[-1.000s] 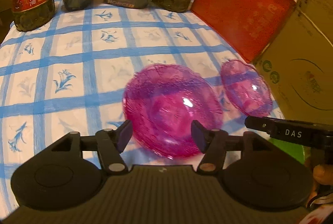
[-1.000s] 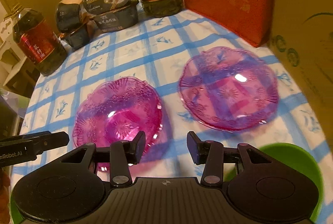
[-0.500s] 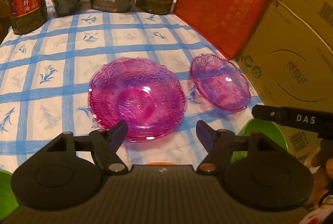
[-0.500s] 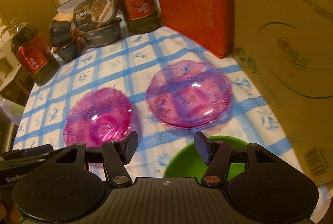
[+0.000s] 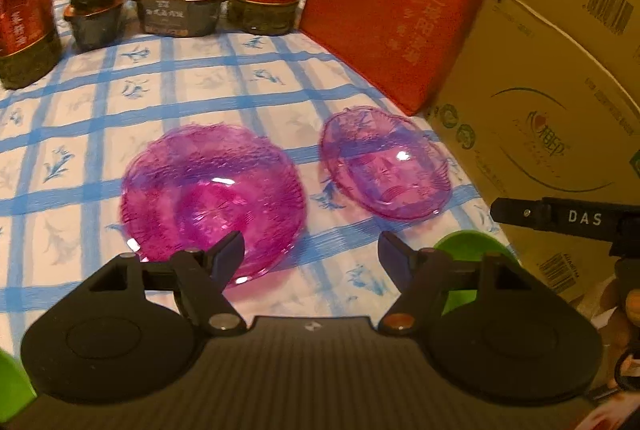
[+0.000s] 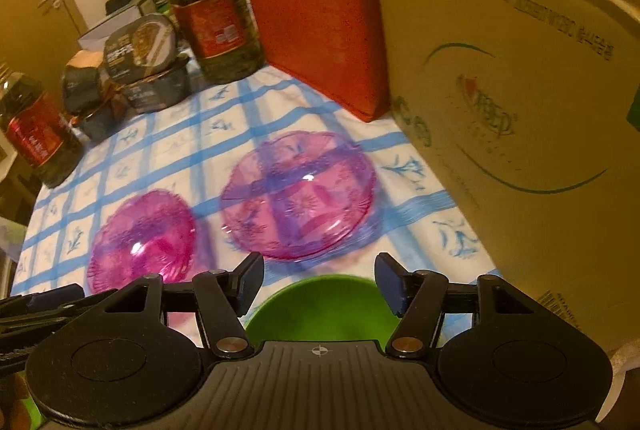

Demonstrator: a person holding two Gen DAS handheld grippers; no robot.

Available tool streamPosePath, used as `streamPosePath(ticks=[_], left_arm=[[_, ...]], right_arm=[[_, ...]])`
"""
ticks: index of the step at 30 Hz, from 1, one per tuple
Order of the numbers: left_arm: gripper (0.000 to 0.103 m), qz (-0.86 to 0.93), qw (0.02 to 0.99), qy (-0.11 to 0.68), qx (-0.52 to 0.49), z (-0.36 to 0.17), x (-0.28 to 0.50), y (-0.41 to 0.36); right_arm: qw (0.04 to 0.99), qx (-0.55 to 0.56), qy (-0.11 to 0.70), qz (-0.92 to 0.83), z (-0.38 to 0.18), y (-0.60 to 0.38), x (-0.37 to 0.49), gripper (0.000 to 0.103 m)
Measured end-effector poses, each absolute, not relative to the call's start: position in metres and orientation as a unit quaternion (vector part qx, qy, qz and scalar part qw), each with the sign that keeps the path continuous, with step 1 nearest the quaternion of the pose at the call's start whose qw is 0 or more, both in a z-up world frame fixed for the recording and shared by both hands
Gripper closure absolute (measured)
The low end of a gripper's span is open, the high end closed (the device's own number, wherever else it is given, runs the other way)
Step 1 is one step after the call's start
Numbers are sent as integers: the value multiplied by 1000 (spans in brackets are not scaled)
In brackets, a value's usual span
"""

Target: Organize plates and bowls

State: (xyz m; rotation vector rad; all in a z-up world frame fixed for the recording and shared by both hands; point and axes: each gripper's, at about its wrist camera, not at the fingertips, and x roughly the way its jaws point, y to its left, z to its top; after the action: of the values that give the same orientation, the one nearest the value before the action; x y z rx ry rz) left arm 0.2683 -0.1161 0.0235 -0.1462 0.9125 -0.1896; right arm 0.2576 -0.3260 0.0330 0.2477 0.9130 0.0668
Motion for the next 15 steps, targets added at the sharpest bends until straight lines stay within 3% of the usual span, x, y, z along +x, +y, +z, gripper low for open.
streamPosePath(ticks=[15], left_arm=[[36,-137,885,445,-19,7,358,-143]], right_arm=[[878,85,471,31,6,-347,324,41]])
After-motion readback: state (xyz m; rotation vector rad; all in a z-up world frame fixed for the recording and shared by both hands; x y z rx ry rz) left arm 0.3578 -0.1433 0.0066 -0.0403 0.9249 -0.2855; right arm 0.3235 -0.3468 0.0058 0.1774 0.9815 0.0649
